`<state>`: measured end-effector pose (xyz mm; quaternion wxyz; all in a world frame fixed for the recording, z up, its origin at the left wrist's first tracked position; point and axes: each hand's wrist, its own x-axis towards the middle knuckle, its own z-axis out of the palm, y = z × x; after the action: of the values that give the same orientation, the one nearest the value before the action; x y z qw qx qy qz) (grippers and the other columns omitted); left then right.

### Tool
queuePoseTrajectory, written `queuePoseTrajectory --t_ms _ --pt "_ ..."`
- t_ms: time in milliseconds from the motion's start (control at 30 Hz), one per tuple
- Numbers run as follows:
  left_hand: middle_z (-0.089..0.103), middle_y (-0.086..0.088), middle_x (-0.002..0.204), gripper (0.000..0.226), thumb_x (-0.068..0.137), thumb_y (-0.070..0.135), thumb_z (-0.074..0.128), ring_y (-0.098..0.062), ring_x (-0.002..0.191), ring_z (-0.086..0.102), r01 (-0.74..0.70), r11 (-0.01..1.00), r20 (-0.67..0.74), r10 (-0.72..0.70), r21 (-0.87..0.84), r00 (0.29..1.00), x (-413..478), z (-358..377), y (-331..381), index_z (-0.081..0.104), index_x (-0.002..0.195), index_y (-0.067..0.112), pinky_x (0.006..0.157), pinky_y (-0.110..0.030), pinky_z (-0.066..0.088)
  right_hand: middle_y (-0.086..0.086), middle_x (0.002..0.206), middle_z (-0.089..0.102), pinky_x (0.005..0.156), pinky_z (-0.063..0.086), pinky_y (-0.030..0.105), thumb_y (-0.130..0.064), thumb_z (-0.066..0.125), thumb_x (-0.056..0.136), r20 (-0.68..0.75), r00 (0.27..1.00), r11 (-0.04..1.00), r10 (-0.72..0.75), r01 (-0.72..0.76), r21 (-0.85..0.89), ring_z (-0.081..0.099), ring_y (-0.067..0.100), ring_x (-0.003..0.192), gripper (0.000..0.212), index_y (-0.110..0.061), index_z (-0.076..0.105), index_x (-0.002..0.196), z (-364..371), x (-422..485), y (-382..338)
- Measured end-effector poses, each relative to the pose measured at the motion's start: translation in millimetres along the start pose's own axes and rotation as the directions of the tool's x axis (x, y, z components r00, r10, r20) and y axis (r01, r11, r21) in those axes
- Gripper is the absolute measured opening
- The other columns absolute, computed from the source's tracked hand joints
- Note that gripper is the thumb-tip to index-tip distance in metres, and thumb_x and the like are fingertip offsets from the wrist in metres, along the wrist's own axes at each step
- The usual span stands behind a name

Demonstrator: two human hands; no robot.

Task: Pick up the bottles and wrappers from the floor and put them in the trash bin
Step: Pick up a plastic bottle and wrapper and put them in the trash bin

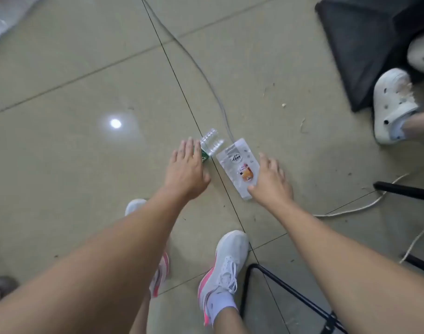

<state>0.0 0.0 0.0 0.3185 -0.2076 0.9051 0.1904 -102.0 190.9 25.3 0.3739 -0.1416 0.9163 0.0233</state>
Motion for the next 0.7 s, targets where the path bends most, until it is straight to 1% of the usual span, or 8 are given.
queuePoseTrajectory --t_ms 100,200,267,333,433,533,600,700 --pt "-0.002 -0.014 0.172 0.085 0.100 0.039 0.045 -0.030 0.160 -0.003 0.041 0.999 -0.025 -0.041 0.021 0.999 38.6 36.0 -7.5 -0.001 0.163 0.005 0.129 -0.046 0.011 0.011 0.152 0.030 0.101 0.044 0.045 -0.032 0.071 0.089 -0.044 0.996 0.997 0.073 -0.071 0.043 0.039 0.034 0.137 0.090 -0.018 0.016 0.159 39.3 40.0 12.0" --pt "0.009 -0.017 0.170 0.083 0.102 0.045 0.048 -0.031 0.159 0.003 0.100 0.995 -0.032 -0.100 -0.022 0.994 67.1 67.7 -9.0 0.008 0.162 0.005 0.128 -0.046 0.013 0.011 0.156 0.028 0.106 0.039 0.044 -0.037 0.075 0.087 -0.015 0.996 0.996 0.086 -0.086 0.028 0.033 0.033 0.143 0.099 -0.016 0.012 0.161 75.7 75.6 18.3" --pt "0.028 -0.016 0.161 0.077 0.100 0.046 0.051 -0.032 0.153 0.021 0.136 0.989 -0.083 -0.140 -0.060 0.987 79.3 82.5 -8.6 0.021 0.158 0.007 0.122 -0.044 0.024 0.010 0.158 0.028 0.108 0.038 0.042 -0.044 0.078 0.084 -0.026 0.997 0.997 0.072 -0.072 0.021 0.031 0.031 0.145 0.106 -0.014 0.012 0.161 95.5 93.7 20.0" --pt "0.041 -0.012 0.149 0.072 0.096 0.045 0.056 -0.031 0.140 0.038 0.162 0.983 -0.133 -0.172 -0.086 0.976 88.7 94.2 -8.6 0.029 0.155 0.014 0.112 -0.042 0.033 0.012 0.154 0.033 0.107 0.038 0.041 -0.046 0.081 0.081 -0.051 0.994 0.995 0.096 -0.095 0.021 0.035 0.031 0.141 0.105 -0.012 0.017 0.158 110.9 107.7 19.4" --pt "0.048 -0.008 0.139 0.073 0.088 0.042 0.065 -0.032 0.126 0.049 0.165 0.977 -0.159 -0.186 -0.132 0.970 93.5 104.2 -10.4 0.033 0.152 0.029 0.101 -0.042 0.038 0.013 0.141 0.043 0.101 0.040 0.040 -0.048 0.085 0.076 -0.132 0.984 0.992 0.118 -0.123 -0.030 0.043 0.032 0.130 0.090 -0.013 0.035 0.142 125.3 117.7 19.3" --pt "0.050 -0.008 0.136 0.072 0.084 0.037 0.070 -0.032 0.121 0.054 0.164 0.973 -0.139 -0.188 -0.164 0.972 96.3 105.9 -16.5 0.037 0.148 0.032 0.093 -0.042 0.045 0.012 0.131 0.050 0.095 0.041 0.042 -0.046 0.088 0.072 -0.206 0.972 0.990 0.117 -0.129 -0.050 0.048 0.032 0.123 0.078 -0.013 0.044 0.127 127.6 120.6 17.7" --pt "0.054 -0.006 0.130 0.062 0.083 0.035 0.069 -0.032 0.115 0.058 0.166 0.966 -0.118 -0.192 -0.200 0.974 95.0 102.6 -18.1 0.044 0.139 0.027 0.084 -0.040 0.049 0.012 0.126 0.053 0.084 0.044 0.041 -0.035 0.085 0.080 -0.206 0.974 0.995 0.096 -0.093 0.021 0.053 0.033 0.116 0.062 -0.013 0.045 0.122 125.0 119.2 16.5" --pt "0.062 -0.003 0.112 0.045 0.081 0.038 0.068 -0.032 0.103 0.063 0.217 0.931 -0.047 -0.241 -0.294 0.969 88.8 87.2 -18.0 0.053 0.121 0.022 0.081 -0.039 0.054 0.006 0.107 0.061 0.061 0.036 0.036 -0.021 0.067 0.095 -0.183 0.981 0.989 0.066 -0.040 0.140 0.057 0.032 0.088 0.026 -0.014 0.045 0.108 110.7 113.3 18.7"
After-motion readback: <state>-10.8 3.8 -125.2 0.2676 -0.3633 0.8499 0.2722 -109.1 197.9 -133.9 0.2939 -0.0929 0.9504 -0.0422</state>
